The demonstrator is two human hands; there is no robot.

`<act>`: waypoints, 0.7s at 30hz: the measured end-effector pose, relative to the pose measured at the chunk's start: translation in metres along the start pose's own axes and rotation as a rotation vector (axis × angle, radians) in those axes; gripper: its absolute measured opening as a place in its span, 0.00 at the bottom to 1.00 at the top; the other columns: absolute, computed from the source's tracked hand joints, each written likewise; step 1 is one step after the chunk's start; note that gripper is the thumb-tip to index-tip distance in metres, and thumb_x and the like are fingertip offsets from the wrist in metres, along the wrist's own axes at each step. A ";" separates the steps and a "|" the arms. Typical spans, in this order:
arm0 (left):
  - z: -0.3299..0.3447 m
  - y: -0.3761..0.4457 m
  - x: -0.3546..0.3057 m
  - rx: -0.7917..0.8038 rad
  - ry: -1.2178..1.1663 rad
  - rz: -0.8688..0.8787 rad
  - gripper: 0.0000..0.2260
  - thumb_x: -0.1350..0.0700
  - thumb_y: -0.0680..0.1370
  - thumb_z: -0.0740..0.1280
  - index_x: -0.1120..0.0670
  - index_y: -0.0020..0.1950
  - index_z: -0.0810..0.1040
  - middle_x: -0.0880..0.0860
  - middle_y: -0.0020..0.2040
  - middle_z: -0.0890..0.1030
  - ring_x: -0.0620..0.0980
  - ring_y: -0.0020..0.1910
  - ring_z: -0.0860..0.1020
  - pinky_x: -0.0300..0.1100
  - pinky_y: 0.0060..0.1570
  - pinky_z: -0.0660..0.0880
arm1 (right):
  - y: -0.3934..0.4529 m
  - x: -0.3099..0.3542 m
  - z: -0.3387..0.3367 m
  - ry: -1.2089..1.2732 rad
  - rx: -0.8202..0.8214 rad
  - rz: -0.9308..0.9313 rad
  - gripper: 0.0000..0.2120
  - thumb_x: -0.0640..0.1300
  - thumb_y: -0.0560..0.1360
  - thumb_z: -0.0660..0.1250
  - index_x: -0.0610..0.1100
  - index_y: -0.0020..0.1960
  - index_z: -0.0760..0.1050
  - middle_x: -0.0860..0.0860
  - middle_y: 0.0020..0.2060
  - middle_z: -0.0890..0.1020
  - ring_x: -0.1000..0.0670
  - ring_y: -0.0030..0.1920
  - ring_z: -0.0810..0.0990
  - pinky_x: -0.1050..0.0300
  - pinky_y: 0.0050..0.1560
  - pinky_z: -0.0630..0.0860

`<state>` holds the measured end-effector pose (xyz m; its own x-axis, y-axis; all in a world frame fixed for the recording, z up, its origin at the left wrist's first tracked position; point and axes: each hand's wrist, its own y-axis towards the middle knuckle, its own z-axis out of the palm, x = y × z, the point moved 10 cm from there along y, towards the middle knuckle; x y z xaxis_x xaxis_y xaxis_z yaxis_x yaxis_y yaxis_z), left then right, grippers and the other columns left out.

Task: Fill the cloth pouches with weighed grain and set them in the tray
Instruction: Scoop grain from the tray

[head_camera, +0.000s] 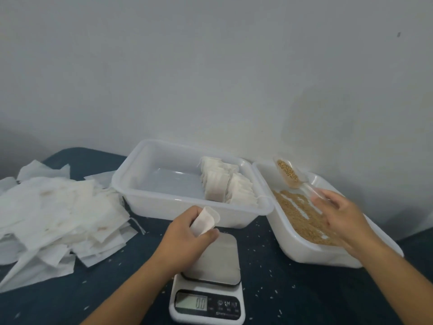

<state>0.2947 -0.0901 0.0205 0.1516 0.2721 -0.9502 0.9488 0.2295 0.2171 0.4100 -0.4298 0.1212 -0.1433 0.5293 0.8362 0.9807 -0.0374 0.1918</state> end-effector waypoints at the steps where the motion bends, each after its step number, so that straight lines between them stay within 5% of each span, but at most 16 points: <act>1: 0.000 0.000 -0.001 -0.001 -0.007 0.001 0.07 0.51 0.75 0.75 0.46 0.48 0.78 0.41 0.39 0.80 0.37 0.36 0.77 0.29 0.33 0.71 | -0.009 0.007 0.001 0.019 0.024 -0.012 0.14 0.61 0.76 0.71 0.60 0.60 0.82 0.60 0.34 0.81 0.60 0.25 0.71 0.65 0.28 0.71; 5: -0.004 0.001 -0.002 -0.003 -0.018 0.013 0.07 0.51 0.74 0.75 0.44 0.47 0.77 0.37 0.39 0.79 0.36 0.36 0.77 0.28 0.33 0.71 | -0.042 0.033 0.013 0.069 0.155 -0.062 0.19 0.63 0.71 0.71 0.58 0.59 0.85 0.57 0.48 0.87 0.56 0.30 0.70 0.58 0.33 0.70; 9: -0.007 0.001 -0.002 -0.015 -0.012 0.029 0.08 0.51 0.74 0.75 0.44 0.47 0.77 0.36 0.38 0.78 0.35 0.35 0.76 0.28 0.33 0.70 | -0.070 0.054 0.032 -0.020 0.365 -0.164 0.13 0.57 0.69 0.72 0.62 0.54 0.86 0.57 0.32 0.81 0.61 0.26 0.68 0.66 0.29 0.67; 12: -0.007 0.002 -0.001 -0.015 -0.014 0.033 0.08 0.51 0.74 0.75 0.44 0.46 0.77 0.36 0.37 0.78 0.36 0.34 0.75 0.28 0.33 0.69 | -0.077 0.062 0.032 -0.136 0.404 -0.197 0.12 0.57 0.67 0.74 0.66 0.51 0.86 0.48 0.34 0.82 0.53 0.28 0.71 0.68 0.29 0.70; 15: -0.007 0.002 -0.001 -0.013 -0.009 0.044 0.08 0.52 0.74 0.75 0.45 0.46 0.77 0.37 0.38 0.79 0.36 0.35 0.76 0.28 0.34 0.70 | -0.077 0.067 0.029 -0.214 0.407 -0.199 0.14 0.60 0.63 0.75 0.72 0.48 0.83 0.59 0.43 0.88 0.59 0.41 0.83 0.68 0.39 0.74; 18: -0.005 0.002 0.000 -0.001 0.012 0.048 0.09 0.51 0.74 0.75 0.45 0.46 0.76 0.39 0.40 0.80 0.38 0.36 0.76 0.29 0.34 0.70 | -0.078 0.071 0.029 -0.290 0.430 -0.231 0.15 0.61 0.63 0.75 0.73 0.49 0.83 0.64 0.48 0.87 0.65 0.49 0.83 0.65 0.50 0.73; 21: -0.002 0.001 0.000 0.015 0.049 0.053 0.09 0.50 0.73 0.75 0.44 0.45 0.75 0.38 0.42 0.80 0.38 0.39 0.77 0.29 0.34 0.71 | -0.080 0.077 0.031 -0.319 0.453 -0.270 0.15 0.61 0.64 0.75 0.73 0.50 0.83 0.66 0.48 0.86 0.66 0.50 0.83 0.69 0.50 0.76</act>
<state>0.2951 -0.0880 0.0213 0.1884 0.3287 -0.9255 0.9438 0.1999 0.2631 0.3252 -0.3597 0.1539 -0.4165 0.7001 0.5800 0.8842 0.4602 0.0794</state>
